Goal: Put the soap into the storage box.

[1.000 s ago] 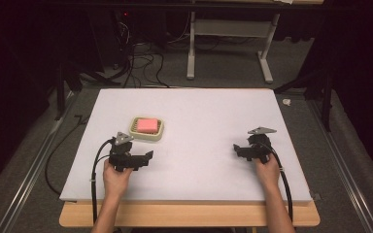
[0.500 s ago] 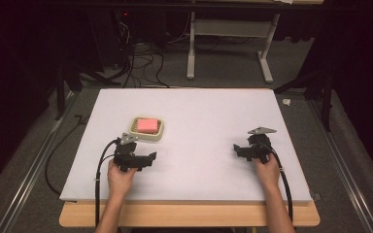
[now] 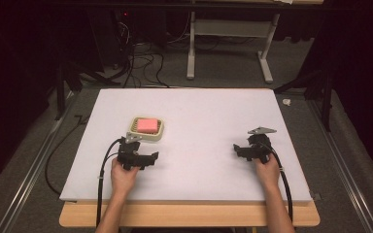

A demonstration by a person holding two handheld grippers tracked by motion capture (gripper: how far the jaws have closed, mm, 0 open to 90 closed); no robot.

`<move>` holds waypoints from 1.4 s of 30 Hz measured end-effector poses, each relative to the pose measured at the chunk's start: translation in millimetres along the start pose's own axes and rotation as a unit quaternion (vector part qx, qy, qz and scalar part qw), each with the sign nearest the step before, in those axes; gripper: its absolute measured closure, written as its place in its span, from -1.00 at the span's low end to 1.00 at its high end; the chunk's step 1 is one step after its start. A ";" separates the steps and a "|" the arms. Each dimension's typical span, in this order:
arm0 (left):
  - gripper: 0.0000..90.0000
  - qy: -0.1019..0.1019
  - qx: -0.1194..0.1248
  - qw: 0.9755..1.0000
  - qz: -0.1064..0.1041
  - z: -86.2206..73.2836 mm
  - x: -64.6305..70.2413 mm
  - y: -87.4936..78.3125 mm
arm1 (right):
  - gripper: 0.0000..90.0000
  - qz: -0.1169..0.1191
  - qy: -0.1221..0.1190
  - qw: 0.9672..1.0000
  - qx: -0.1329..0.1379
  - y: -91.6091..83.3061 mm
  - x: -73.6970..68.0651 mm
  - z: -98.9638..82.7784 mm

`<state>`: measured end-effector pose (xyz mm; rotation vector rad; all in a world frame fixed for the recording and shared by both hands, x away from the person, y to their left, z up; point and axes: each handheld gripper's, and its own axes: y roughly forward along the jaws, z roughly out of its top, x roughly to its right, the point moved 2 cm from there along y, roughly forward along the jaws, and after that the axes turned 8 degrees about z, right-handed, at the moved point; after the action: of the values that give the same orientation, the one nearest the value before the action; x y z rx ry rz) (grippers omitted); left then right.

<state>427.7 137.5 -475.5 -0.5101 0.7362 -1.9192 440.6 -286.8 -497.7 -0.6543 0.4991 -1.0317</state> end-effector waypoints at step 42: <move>-0.77 0.011 -0.010 0.999 0.046 -5.6 -0.1 26.9 | -0.66 0.000 0.000 1.000 0.000 0.0 0.0 0.0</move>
<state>441.7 130.1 -498.0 -0.4603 0.7795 -1.8365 440.6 -286.8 -497.7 -0.6545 0.4987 -1.0316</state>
